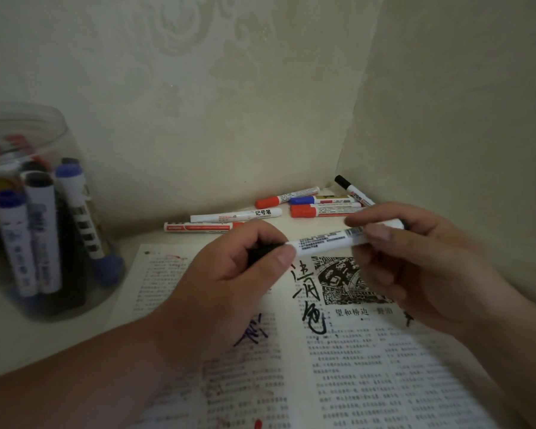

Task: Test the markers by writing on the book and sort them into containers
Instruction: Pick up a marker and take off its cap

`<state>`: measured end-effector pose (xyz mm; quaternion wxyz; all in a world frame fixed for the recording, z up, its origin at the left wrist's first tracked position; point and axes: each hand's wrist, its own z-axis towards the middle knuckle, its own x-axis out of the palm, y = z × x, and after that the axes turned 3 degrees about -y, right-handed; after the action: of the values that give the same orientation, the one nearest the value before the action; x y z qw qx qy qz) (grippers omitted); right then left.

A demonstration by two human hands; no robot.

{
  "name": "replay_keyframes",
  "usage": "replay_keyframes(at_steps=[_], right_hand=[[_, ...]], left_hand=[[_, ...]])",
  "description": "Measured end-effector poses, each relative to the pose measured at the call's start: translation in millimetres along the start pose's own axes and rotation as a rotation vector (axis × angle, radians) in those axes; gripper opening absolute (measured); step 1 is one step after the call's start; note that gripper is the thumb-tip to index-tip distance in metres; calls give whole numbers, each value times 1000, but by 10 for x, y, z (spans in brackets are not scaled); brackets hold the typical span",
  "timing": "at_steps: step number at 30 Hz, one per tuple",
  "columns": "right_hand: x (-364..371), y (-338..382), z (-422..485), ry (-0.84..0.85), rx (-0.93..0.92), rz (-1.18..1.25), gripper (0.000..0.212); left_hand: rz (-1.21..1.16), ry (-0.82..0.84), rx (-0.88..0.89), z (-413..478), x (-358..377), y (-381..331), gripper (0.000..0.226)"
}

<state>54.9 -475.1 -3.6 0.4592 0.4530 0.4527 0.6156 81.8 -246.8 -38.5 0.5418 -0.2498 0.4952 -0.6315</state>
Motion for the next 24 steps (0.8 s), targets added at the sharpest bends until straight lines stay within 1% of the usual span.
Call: replay_keyframes(at_steps=[1,2,4,5,7,8,9,11,13,14,16,17,19,21,22,23,24], right_hand=[[-4,11,-10,-12,-39,-70,46],[11,11,-32,-6,-90,-197,42],[93,-22,-93,41,-212,-449,32],[142,-38,-125,54,-265,-539,27],[211,-33,-178,70,-346,-693,19],[233,-27,-198,85,-383,-779,17],[245,-24,-214,100,-411,-855,16],[257,-28,-228,102,-450,-950,15],[276,-44,-234,85,-504,-1040,15],[290,-52,-240,83,-519,-1071,15],[329,-66,-264,71,-477,-1017,15],[357,-69,-274,49,-397,-917,15],[401,-66,-260,23,-139,-652,17],[415,-76,-220,72,139,-362,25],[417,-73,-194,98,237,-216,29],[411,-70,-167,104,299,-101,31],[399,-68,-147,96,327,-37,31]], left_hand=[[-25,-29,-6,-1,-16,-5,26],[-9,-61,4,0,-30,-22,29],[77,-137,31,4,-65,-16,41],[67,-171,30,13,-84,-6,47],[-140,-202,-102,24,-98,-50,64],[-176,-177,-150,27,-103,-44,66],[-119,-159,-166,26,-94,-25,61],[99,-135,-157,-3,-57,-59,52],[196,-137,-130,0,-44,-87,58],[193,-142,-121,6,-52,-100,63],[159,-148,-121,30,-68,-149,70],[164,-151,-118,34,-73,-156,72],[209,-152,-99,19,-89,-161,74],[237,-136,-70,-1,-95,-174,75],[254,-135,-62,-4,-95,-173,75],[281,-143,-61,-3,-88,-160,73],[302,-152,-66,2,-77,-151,71]])
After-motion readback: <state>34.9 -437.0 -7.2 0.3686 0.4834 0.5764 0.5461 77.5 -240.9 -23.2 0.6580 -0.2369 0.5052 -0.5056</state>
